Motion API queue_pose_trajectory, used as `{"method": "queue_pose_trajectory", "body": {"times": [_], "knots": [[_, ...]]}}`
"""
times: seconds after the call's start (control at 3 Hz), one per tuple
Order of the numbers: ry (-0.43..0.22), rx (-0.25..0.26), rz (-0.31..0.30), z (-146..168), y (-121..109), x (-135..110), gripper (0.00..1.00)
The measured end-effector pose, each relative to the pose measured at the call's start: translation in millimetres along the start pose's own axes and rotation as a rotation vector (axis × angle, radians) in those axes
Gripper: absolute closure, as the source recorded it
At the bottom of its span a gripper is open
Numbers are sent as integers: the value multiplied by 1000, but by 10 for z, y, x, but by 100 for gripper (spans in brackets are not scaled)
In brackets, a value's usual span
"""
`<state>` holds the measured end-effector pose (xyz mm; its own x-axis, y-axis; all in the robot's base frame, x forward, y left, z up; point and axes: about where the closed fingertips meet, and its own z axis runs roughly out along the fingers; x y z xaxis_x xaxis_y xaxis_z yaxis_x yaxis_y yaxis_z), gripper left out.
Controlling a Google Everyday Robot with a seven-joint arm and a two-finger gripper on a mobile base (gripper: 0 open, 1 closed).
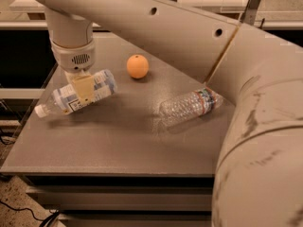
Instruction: Pick blue plastic bottle
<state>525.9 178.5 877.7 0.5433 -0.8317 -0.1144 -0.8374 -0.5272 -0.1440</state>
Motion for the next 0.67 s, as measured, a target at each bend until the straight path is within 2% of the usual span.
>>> {"method": "queue_pose_trajectory", "body": {"times": [0.33, 0.67], "knots": [[2, 48, -35, -283, -76, -82, 100], [-3, 91, -68, -512, -137, -147, 100]]}}
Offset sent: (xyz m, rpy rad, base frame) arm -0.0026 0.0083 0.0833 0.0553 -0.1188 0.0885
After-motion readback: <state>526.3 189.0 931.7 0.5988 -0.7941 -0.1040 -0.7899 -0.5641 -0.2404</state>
